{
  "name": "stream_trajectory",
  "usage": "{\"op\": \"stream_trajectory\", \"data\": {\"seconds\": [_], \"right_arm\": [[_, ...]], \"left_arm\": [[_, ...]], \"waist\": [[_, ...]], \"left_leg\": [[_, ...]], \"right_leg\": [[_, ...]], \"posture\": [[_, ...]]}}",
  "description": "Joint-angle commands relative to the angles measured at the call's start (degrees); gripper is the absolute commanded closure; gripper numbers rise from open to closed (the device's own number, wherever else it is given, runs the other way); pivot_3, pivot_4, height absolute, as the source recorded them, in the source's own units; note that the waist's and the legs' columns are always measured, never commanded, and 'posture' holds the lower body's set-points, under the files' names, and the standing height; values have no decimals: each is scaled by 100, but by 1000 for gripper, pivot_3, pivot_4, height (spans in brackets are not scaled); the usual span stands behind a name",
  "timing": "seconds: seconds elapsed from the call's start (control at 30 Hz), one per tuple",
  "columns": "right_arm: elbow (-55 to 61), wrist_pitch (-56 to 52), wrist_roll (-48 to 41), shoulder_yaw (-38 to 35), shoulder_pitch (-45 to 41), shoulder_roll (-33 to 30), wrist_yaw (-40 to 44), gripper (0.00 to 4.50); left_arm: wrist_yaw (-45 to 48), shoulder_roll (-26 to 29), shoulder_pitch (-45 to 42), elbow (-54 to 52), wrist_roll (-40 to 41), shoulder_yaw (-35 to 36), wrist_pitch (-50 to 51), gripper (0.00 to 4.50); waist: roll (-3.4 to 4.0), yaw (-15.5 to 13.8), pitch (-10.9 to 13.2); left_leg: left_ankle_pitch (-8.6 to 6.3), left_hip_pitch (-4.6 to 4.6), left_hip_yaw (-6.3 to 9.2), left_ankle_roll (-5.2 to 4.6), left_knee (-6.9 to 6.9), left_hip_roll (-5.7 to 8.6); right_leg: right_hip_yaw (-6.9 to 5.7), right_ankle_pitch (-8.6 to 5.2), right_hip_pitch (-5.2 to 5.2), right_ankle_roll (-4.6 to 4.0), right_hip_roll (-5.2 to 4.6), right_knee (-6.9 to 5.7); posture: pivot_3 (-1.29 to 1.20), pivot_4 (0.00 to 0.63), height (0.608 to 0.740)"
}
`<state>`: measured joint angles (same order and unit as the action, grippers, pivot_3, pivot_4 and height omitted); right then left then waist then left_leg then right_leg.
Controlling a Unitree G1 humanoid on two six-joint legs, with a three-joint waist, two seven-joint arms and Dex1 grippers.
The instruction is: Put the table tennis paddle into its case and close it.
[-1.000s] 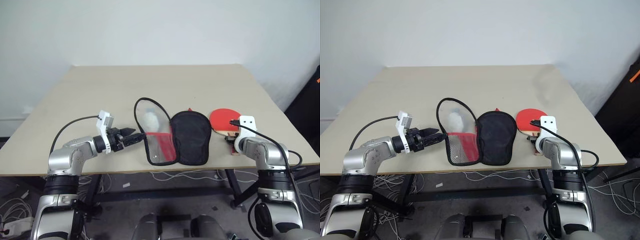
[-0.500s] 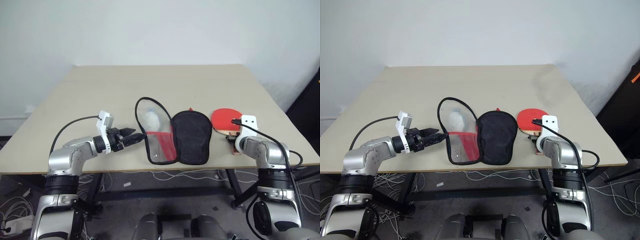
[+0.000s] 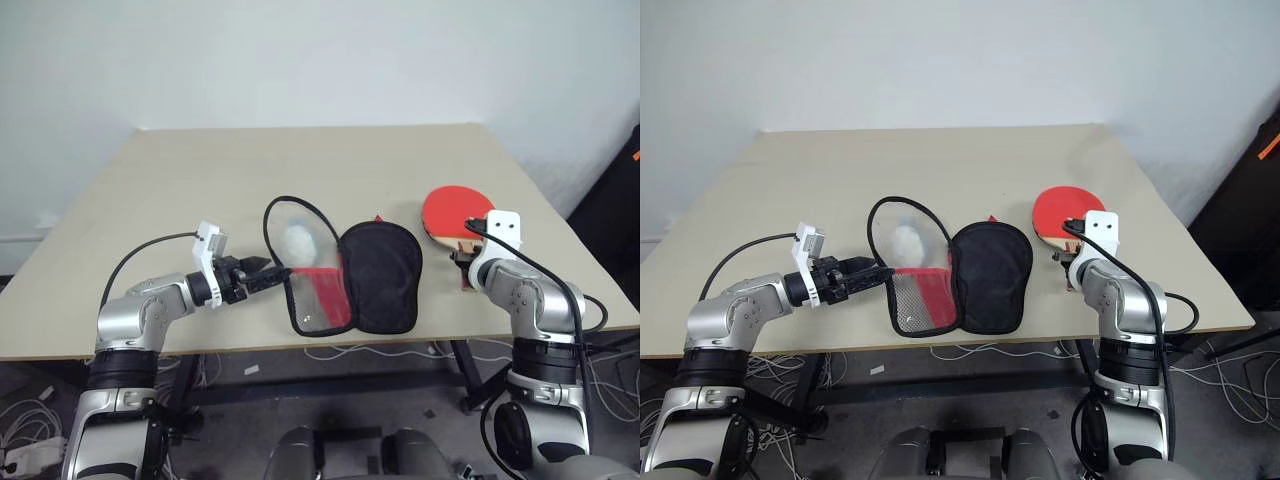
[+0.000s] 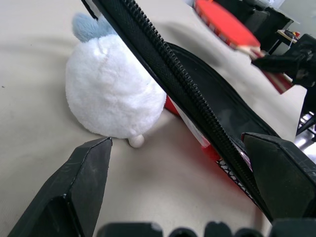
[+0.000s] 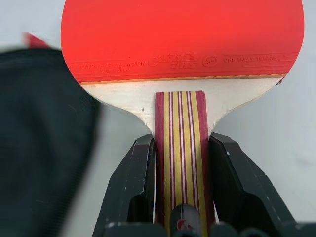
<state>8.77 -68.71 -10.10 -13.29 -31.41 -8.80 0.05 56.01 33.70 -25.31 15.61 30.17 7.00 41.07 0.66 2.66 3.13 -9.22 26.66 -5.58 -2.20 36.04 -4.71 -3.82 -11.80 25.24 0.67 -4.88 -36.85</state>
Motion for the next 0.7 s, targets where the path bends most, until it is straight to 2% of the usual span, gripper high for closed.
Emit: {"op": "stream_trajectory", "data": {"seconds": [0.03,0.7], "right_arm": [[691,-381,-132,63,-254,240,-81,3270],[1056,-1703,196,137,-357,1872,-758,3270]], "left_arm": [[44,8,-188,-60,16,30,-68,0],[-5,-92,-236,-38,-19,-21,-74,0]], "waist": [[0,0,0],[-2,-3,-1]], "left_leg": [[0,0,0,0,0,0],[0,0,0,1,-1,-2]], "right_leg": [[-1,0,0,0,0,0],[-9,3,-2,-1,-3,-5]], "posture": [[0,0,722],[0,0,722]]}}
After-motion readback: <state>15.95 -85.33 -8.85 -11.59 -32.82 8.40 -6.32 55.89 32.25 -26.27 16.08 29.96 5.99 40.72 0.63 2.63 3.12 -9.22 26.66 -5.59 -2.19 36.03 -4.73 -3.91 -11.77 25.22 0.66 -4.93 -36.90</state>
